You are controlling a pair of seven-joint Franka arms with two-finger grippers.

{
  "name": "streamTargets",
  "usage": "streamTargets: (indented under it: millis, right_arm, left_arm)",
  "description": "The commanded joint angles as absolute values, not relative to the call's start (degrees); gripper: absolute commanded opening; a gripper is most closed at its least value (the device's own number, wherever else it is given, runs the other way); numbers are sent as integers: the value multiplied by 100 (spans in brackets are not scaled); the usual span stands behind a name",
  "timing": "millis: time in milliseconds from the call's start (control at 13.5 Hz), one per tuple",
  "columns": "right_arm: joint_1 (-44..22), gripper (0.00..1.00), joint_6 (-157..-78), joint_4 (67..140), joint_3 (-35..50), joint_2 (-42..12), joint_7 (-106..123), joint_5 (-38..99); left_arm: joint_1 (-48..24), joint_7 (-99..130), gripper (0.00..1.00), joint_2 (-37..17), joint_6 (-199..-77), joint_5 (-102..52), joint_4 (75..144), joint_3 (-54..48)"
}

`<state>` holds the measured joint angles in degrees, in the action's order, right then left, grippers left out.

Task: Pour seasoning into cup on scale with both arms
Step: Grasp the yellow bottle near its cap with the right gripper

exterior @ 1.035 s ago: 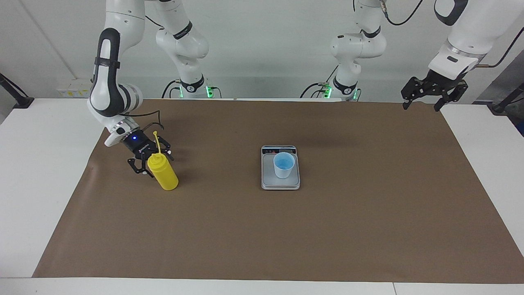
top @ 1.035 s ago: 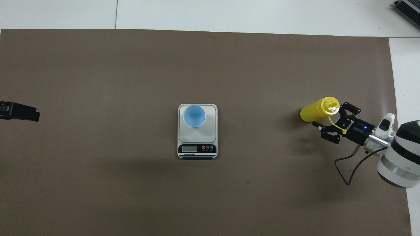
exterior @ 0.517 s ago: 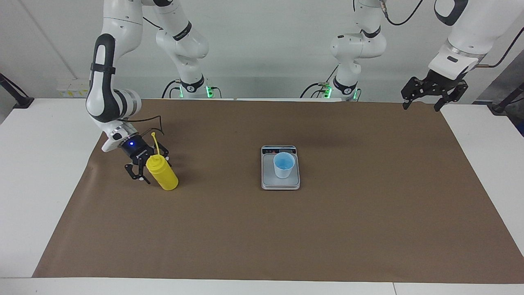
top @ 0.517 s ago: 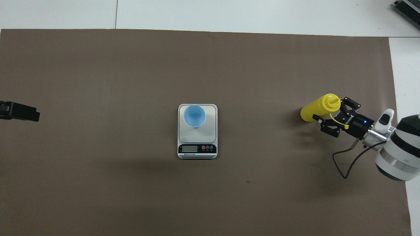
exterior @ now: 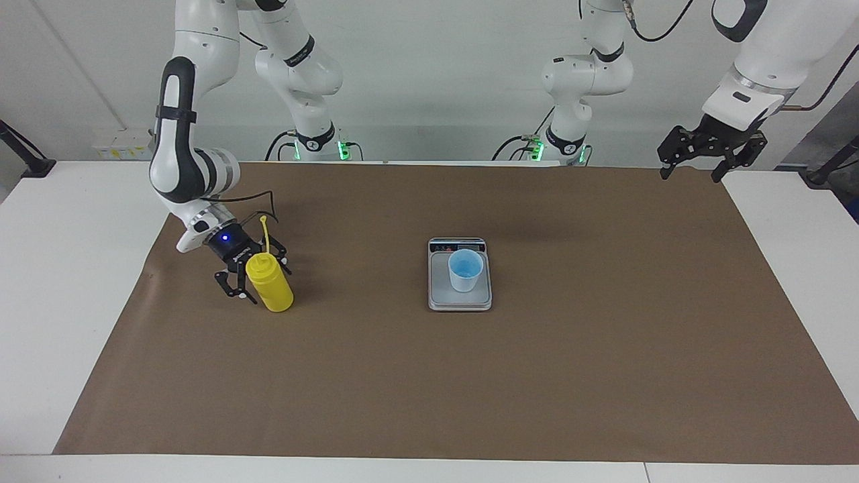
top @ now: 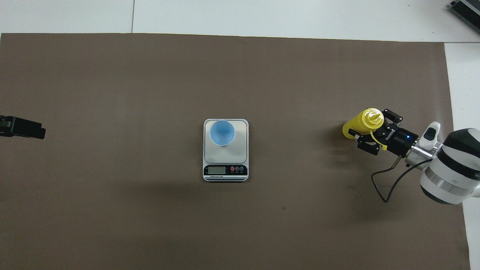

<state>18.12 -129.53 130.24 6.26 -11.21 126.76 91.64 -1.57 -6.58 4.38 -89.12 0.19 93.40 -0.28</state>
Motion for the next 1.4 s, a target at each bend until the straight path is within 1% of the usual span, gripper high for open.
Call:
streamTargets:
  millis: [0,74,148,296,370,443,665,1035,1330]
  right_arm:
    - [1802,69,-13052,12937,677,-1195,12603,9308]
    - [1793,46,-13052,12920,668,-1195,12595,9308]
    - [1802,38,-13052,12842,668,-1195,12577,9308]
    - [1793,18,-13043,12832,668,-1195,12472,9299]
    - [1802,11,-13043,12789,659,-1187,12393,9299]
    - [1802,6,-13034,12727,659,-1178,12253,9221]
    - [1793,4,-13034,12534,642,-1134,11929,8844]
    - [1802,4,-13025,11708,633,-1046,10646,6631]
    - [1574,4,-13025,11330,633,-835,9565,5032]
  left_arm:
    - [-97,-677,100,571,-8877,44,9466,-62]
    - [-97,-677,100,571,-8877,44,9475,-62]
    - [-97,-677,100,571,-8877,44,9466,-62]
    - [-97,-685,100,563,-8947,44,9440,-62]
    - [-105,-686,100,563,-8991,53,9431,-62]
    - [-149,-694,100,545,-9017,61,9431,-70]
    - [-176,-694,100,519,-9184,27,9413,-114]
    - [-167,-388,100,527,-8886,-105,9404,-132]
    - [-176,-439,100,606,-8964,-105,9571,-141]
